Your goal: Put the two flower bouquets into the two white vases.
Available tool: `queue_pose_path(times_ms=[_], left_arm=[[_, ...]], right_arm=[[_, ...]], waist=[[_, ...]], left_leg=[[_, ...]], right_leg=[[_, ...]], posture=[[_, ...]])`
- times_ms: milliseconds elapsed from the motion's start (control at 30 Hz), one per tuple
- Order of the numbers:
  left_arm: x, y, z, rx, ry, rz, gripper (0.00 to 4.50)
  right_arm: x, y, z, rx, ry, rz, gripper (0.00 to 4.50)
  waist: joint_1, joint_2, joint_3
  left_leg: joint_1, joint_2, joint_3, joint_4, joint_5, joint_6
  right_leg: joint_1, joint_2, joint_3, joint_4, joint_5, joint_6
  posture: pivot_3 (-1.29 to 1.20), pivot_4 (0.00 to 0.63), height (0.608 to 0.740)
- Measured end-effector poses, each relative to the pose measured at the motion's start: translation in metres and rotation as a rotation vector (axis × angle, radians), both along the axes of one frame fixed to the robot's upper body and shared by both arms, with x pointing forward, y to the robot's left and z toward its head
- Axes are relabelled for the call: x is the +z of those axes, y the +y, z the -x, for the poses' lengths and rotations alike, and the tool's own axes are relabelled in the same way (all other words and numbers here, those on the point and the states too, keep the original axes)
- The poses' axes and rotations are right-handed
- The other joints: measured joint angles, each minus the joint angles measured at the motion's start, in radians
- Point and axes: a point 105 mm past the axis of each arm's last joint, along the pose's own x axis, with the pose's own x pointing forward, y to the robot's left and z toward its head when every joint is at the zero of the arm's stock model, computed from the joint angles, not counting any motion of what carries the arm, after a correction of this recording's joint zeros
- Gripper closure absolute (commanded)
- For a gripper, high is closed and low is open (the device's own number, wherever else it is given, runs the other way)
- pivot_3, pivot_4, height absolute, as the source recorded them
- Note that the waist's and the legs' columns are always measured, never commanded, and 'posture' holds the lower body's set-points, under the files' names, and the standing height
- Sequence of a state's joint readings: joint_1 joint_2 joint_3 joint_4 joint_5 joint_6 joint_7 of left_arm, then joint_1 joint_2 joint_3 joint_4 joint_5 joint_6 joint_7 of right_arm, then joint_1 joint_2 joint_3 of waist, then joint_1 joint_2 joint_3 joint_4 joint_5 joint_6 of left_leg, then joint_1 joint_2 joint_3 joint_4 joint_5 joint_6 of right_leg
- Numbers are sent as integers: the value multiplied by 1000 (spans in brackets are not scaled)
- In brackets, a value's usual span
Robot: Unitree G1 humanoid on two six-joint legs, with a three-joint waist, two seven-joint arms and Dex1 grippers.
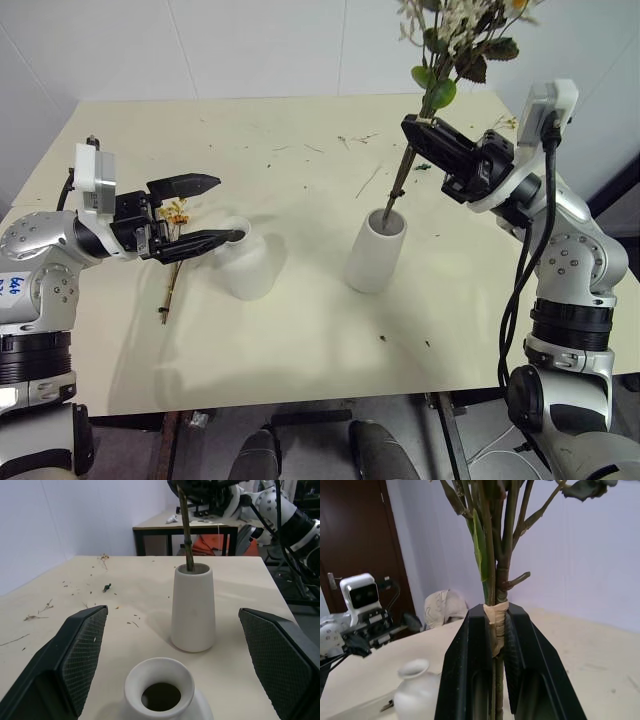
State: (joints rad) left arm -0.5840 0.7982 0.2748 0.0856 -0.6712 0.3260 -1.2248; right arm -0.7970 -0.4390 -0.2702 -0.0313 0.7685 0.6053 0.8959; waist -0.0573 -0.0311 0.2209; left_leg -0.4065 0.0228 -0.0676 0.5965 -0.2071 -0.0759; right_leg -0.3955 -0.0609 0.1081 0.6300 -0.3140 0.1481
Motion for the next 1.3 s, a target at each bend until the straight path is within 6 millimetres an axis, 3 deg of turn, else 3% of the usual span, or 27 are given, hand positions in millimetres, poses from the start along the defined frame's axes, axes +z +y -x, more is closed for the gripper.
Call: queue_pose_path(times_ms=[133, 433, 567, 767, 867, 1100, 1300], left_arm=[[1, 0, 0, 12, -5, 3, 0], [1, 15, 0, 114, -16, 12, 0], [-6, 41, -8, 259, 9, 10, 0], [-7, 64, -13, 386, 26, -17, 0], [-9, 65, -13, 389, 32, -22, 0], [-18, 97, -21, 628, 139, -149, 0], [-56, 119, -41, 913, 463, -258, 0]], right_arm=[[-18, 1, -1, 12, 46, 23, 4479], [-37, 3, -3, -31, 33, 40, 1494], [-43, -3, -1, -63, 23, 59, 132], [-32, -35, 1, -168, -18, 106, 56], [-31, -37, 2, -166, -23, 112, 56], [-31, -64, 23, -146, -6, 346, 56], [-27, -81, 48, -37, 36, 571, 56]], waist=[[0, 0, 0], [-2, 0, 0], [0, 0, 0], [4, 0, 0], [3, 0, 0], [1, 0, 0], [3, 0, 0]], left_leg=[[0, 0, 0, 0, 0, 0], [0, 0, 0, 0, 0, 0], [0, 0, 0, 0, 0, 0], [0, 0, 0, -1, 0, 0], [0, 0, 0, 0, 0, 0], [0, 0, 0, -1, -1, 1], [0, 0, 1, 0, -1, 2]], right_leg=[[0, 0, 0, 0, 0, 0], [0, 0, 0, 0, 0, 0], [0, 0, 0, 0, 0, 0], [0, 0, 0, -2, 0, 0], [0, 0, 0, -1, 0, 0], [0, 0, 0, -2, -1, -1], [1, 0, 0, -2, -1, -1]], posture=[[0, 150, 740], [0, 150, 740], [0, 150, 740], [0, 150, 740], [0, 150, 740], [0, 150, 740], [0, 150, 740]])
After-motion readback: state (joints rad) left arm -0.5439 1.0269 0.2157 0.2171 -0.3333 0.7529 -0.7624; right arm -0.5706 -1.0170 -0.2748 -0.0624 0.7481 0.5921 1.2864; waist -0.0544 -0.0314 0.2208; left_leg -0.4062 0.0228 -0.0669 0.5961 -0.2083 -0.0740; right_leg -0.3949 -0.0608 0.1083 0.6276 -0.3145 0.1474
